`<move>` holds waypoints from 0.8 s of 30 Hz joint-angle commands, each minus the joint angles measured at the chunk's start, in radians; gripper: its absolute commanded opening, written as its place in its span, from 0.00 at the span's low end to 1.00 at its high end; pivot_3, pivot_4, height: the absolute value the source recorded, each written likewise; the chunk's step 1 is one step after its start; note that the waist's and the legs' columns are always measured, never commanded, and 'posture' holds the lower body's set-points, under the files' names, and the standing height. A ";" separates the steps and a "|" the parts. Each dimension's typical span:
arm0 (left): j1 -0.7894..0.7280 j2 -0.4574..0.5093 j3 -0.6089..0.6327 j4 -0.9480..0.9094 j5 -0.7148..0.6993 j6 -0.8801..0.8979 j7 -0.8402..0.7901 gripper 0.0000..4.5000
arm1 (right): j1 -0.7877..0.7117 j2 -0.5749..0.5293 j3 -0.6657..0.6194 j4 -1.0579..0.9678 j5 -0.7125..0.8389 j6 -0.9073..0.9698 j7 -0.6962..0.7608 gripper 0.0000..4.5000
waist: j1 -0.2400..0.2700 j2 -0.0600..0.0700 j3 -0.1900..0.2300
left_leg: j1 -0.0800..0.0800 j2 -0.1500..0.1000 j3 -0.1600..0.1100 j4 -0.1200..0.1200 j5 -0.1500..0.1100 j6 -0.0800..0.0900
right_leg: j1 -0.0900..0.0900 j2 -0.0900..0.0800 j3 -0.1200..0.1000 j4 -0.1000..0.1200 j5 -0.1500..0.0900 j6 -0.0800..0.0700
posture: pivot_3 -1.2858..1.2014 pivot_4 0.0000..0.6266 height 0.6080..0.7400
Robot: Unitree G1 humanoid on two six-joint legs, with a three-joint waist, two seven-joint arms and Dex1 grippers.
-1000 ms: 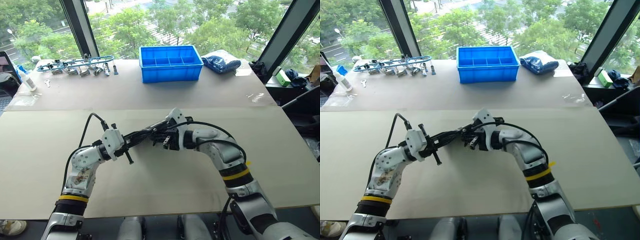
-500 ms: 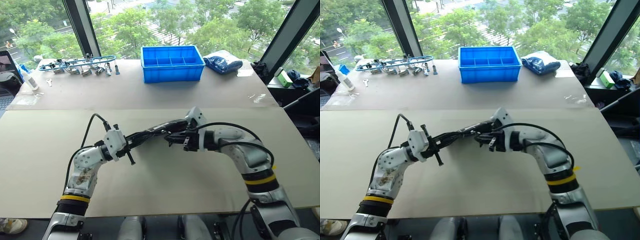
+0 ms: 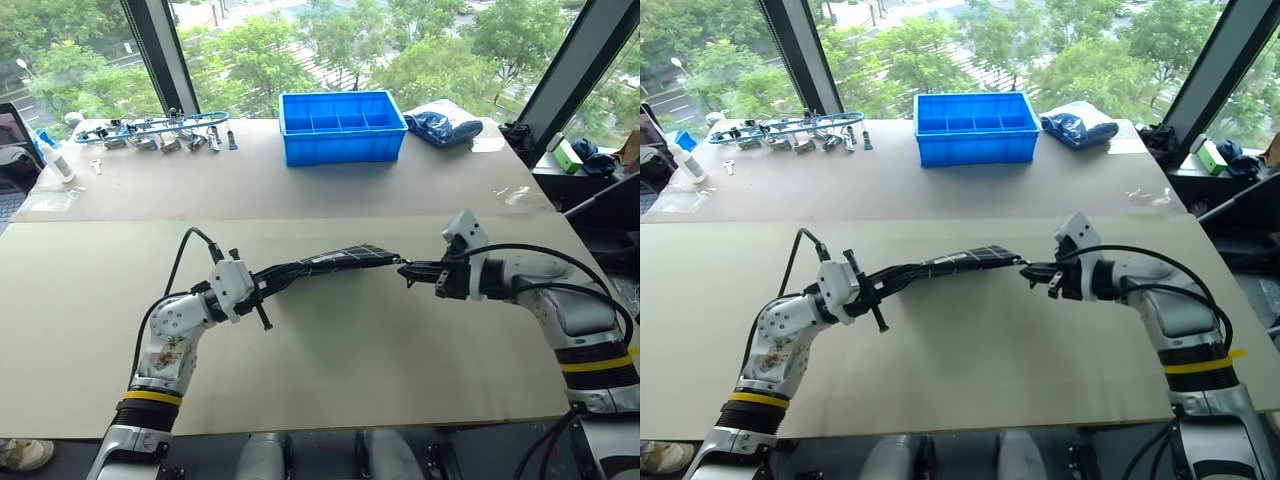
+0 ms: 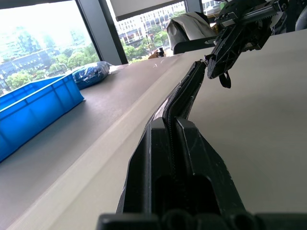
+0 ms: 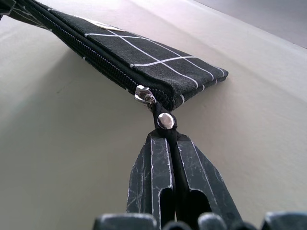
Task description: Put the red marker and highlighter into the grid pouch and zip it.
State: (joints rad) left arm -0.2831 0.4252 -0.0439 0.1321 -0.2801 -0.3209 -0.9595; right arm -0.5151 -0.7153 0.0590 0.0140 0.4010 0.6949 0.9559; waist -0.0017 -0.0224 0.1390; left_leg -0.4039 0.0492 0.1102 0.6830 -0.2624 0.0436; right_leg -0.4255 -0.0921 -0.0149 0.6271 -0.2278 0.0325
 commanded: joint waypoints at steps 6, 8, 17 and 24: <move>-0.026 -0.009 -0.005 -0.020 -0.029 0.018 -0.018 0.00 | -0.012 0.048 -0.027 -0.087 0.066 0.058 -0.003 0.49 | 0.002 0.000 0.000 | 0.000 0.000 0.000 0.000 0.000 0.000 | 0.000 0.000 0.000 0.000 0.000 0.000 | 0.52 0.24 1.00; -0.034 -0.010 -0.006 -0.015 -0.028 0.016 -0.020 0.00 | 0.014 0.017 -0.033 -0.118 0.087 0.090 0.028 0.64 | 0.006 0.000 0.000 | 0.000 0.000 0.000 0.000 0.000 0.000 | 0.000 0.000 0.000 0.000 0.000 0.000 | 0.52 0.24 1.00; -0.039 0.020 -0.034 -0.010 -0.046 -0.004 -0.139 0.00 | 0.071 -0.174 -0.301 -0.075 0.182 0.118 0.078 0.64 | 0.016 0.000 0.000 | -0.001 -0.001 -0.001 0.001 0.000 0.001 | 0.001 -0.001 0.000 -0.001 0.000 0.000 | 0.52 0.24 1.00; -0.088 0.035 -0.018 0.087 -0.083 -0.052 -0.263 0.00 | 0.236 -0.243 -0.423 -0.192 0.219 0.120 0.091 0.64 | 0.010 0.000 0.000 | 0.001 0.000 0.000 0.001 -0.001 0.001 | 0.001 0.001 0.001 -0.001 0.000 0.000 | 0.52 0.24 1.00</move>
State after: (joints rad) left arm -0.3374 0.4591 -0.0894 0.1894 -0.3213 -0.3346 -1.1930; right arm -0.3079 -0.9499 -0.3101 -0.0878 0.5771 0.8188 1.0467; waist 0.0087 -0.0224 0.1391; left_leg -0.4031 0.0493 0.1096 0.6837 -0.2629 0.0445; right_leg -0.4245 -0.0917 -0.0137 0.6266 -0.2276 0.0327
